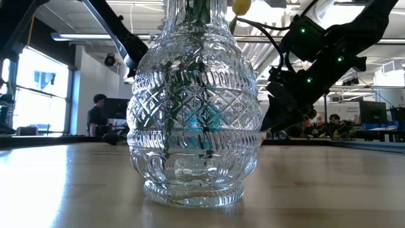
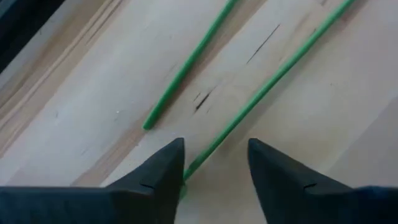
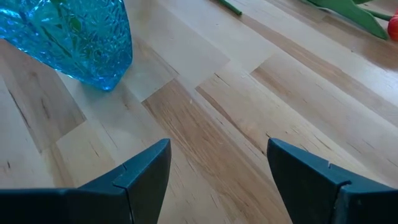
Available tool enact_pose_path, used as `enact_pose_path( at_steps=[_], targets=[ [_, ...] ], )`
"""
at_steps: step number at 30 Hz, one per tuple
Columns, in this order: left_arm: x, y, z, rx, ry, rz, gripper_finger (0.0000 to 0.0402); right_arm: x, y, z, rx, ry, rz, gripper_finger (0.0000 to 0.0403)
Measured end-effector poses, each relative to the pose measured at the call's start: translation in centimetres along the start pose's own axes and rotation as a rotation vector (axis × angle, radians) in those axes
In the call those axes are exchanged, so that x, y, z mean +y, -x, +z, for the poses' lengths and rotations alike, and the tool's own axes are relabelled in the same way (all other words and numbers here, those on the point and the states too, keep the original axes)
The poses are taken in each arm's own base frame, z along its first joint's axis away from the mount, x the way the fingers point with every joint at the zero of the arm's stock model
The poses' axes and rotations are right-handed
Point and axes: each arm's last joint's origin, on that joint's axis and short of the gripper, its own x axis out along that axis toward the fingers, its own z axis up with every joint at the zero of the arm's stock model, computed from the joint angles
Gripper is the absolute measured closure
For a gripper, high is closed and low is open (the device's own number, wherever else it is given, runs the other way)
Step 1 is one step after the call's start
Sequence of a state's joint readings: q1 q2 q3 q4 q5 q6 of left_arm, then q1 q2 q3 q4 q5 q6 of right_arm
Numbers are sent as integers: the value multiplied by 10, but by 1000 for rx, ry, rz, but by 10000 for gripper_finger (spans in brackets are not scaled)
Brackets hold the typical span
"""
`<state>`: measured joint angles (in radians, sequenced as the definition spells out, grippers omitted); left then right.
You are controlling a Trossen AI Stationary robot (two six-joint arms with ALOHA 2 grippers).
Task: Sort flowers into vase by color
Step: Put the black tulip into the transparent vase
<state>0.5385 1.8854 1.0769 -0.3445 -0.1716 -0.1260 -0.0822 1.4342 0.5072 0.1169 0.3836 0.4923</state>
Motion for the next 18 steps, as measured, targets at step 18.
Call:
enact_pose_path(
  at_steps=[18],
  targets=[
    [-4, 24, -38, 391, -538, 102, 400, 0, 0, 0, 1, 2, 1, 139]
  ],
)
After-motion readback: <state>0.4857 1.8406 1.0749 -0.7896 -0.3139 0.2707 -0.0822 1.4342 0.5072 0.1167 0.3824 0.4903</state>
